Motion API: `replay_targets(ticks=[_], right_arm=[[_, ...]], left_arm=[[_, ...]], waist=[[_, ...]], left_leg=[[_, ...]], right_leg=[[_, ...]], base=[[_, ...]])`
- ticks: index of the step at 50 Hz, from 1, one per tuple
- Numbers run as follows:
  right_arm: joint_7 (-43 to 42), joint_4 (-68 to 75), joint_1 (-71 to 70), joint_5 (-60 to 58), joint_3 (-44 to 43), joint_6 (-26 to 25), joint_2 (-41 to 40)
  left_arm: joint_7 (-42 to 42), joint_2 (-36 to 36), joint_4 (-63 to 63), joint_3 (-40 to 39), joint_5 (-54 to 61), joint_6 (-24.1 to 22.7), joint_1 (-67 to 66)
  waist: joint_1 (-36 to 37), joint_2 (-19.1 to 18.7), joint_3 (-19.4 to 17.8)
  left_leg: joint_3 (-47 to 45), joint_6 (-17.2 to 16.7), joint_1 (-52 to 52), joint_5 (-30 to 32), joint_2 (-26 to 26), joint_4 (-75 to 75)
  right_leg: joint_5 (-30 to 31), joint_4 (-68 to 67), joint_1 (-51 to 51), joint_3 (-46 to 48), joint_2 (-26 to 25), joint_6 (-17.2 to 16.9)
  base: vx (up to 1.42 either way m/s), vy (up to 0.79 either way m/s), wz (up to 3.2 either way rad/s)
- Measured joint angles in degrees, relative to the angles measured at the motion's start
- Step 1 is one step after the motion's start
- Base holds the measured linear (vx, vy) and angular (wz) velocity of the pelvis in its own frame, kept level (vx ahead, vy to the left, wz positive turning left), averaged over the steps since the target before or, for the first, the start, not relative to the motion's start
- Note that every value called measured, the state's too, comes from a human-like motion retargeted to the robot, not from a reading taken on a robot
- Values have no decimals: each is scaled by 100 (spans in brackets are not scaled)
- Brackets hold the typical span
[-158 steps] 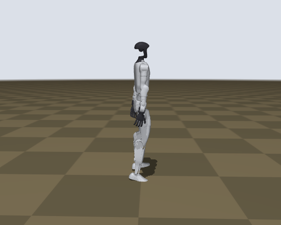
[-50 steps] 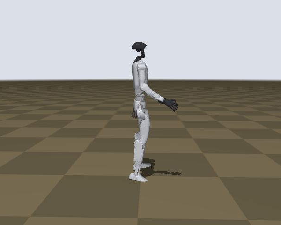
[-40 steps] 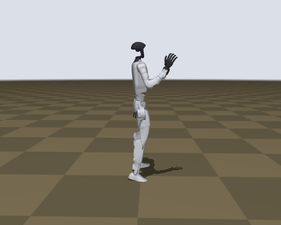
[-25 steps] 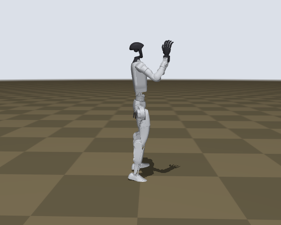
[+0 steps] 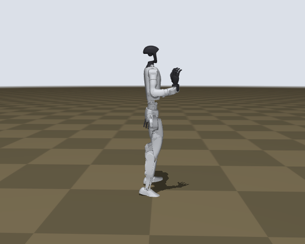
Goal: Upper body actions
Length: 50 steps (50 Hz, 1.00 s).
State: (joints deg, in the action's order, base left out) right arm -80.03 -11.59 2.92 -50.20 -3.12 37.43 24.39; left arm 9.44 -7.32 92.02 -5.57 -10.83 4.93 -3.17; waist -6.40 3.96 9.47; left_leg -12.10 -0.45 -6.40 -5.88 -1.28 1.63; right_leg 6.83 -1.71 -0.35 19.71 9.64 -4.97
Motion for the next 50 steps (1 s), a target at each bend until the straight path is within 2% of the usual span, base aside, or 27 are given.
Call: replay_targets(ticks=[2,4,5,7,8,10,12,15,19,21,23,28,30,33,35,37,38,39,40,42,46,48,50], right_arm=[[374,849,224,-392,249,-176,-166],[1547,1600,291,-767,452,-770,-400],[2468,1911,281,-848,524,-1169,-530],[5815,2356,235,-295,560,-2497,-753],[7026,2435,229,89,575,-3200,-836],[8287,2392,182,1062,590,-3788,-977],[7818,2193,82,2216,593,-3228,-1150],[5961,1739,-142,3468,616,-2137,-1135],[3338,953,-645,3288,672,-798,-824],[2360,596,-949,2729,703,-535,-633],[1729,260,-1396,2206,775,-367,-458],[1222,51,-2783,1524,1176,-31,-243],[1264,248,-3358,1160,1304,-189,-201],[2237,778,-3918,789,1496,-913,-389],[4226,1082,-4175,807,1516,-2055,-554],[7230,1211,-4276,605,1458,-3506,-575],[8017,1223,-4246,577,1455,-4279,-574],[8260,1188,-4201,640,1440,-4559,-561],[8231,1130,-4148,749,1418,-4593,-541],[6947,844,-3912,1118,1376,-3883,-477],[3217,102,-3296,1095,917,-2336,-219],[1907,-264,-3016,869,611,-1892,-107],[1079,-584,-2729,774,305,-1665,-20]], left_arm=[[7,18,-12,11,-3,-1,2],[23,41,-25,27,-4,-2,24],[34,52,-31,34,-3,-2,37],[65,73,-79,67,-2,-13,67],[76,74,-113,78,-9,-21,81],[83,60,-185,93,-36,-38,98],[72,48,-224,135,-49,-49,132],[70,31,-209,233,-11,-27,201],[75,46,-206,313,50,-7,267],[73,59,-237,331,48,-19,287],[73,71,-281,357,37,-39,290],[32,115,-290,363,45,-81,234],[-24,126,-250,319,51,-89,223],[-111,135,-176,268,65,-107,201],[-150,128,-121,228,76,-110,181],[-166,107,-78,182,69,-118,141],[-185,99,-65,151,55,-121,114],[-199,98,-61,130,38,-120,84],[-212,100,-61,114,22,-117,52],[-192,87,-50,31,-3,-108,6],[-162,106,12,-144,142,-92,-121],[-157,118,58,-199,252,-78,-184],[-136,124,110,-230,309,-48,-226]], waist=[[-41,-34,-64],[-57,-76,-129],[-64,-98,-155],[-92,-151,-200],[-103,-167,-217],[-132,-167,-238],[-129,-158,-242],[-60,-142,-187],[33,-134,-82],[65,-123,-65],[106,-100,-47],[232,-52,6],[283,-27,-9],[386,5,-51],[415,34,-81],[299,52,-86],[367,70,-99],[346,73,-97],[280,69,-89],[89,61,-84],[-104,11,-82],[-144,-29,-83],[-149,-72,-87]], left_leg=[[-13,0,70,-2,12,-6],[-38,4,137,-5,25,-17],[-50,7,166,-7,31,-23],[-64,8,204,-11,44,-27],[-68,7,208,-12,48,-25],[-69,2,207,-9,47,-18],[-55,-2,197,-3,35,-14],[-30,-1,153,6,13,-14],[12,5,70,13,-8,-7],[39,8,47,18,-19,-1],[80,13,31,26,-39,0],[154,25,21,41,-88,-10],[167,27,34,45,-104,-15],[152,25,60,52,-107,-23],[167,18,86,56,-111,-36],[320,29,143,48,-158,-93],[264,37,121,61,-149,-79],[296,35,123,60,-153,-82],[372,27,137,52,-164,-93],[535,12,127,54,-189,-104],[602,-7,112,44,-178,-102],[551,-9,108,33,-153,-93],[452,-20,95,17,-107,-70]], right_leg=[[-2,-2,55,-9,-19,3],[-2,-7,95,-35,-41,7],[-1,-10,110,-47,-52,9],[3,-12,130,-45,-68,13],[4,-12,133,-44,-71,13],[6,-8,144,-28,-66,15],[6,-1,156,2,-51,16],[7,12,144,62,-28,15],[1,18,103,132,-10,7],[-4,22,108,166,-3,4],[-11,29,125,210,5,1],[-23,23,131,239,28,2],[-23,18,136,236,40,4],[-17,15,147,222,48,9],[-18,14,165,255,58,8],[-38,13,205,430,70,-6],[-32,17,203,378,63,-5],[-36,20,214,413,65,-9],[-46,22,232,490,73,-17],[-70,26,269,670,92,-35],[-84,25,268,736,90,-45],[-78,19,236,661,73,-38],[-63,8,183,530,55,-27]], base=[[0,0,0],[-1,1,-9],[0,0,0],[0,0,0],[0,0,0],[0,0,0],[0,0,0],[0,0,0],[0,0,0],[2,3,19],[1,1,25],[0,1,9],[0,0,0],[0,0,0],[0,-2,22],[0,-3,49],[0,0,0],[2,-3,22],[4,-5,64],[3,-5,75],[0,-1,12],[0,1,-33],[-1,2,-63]])
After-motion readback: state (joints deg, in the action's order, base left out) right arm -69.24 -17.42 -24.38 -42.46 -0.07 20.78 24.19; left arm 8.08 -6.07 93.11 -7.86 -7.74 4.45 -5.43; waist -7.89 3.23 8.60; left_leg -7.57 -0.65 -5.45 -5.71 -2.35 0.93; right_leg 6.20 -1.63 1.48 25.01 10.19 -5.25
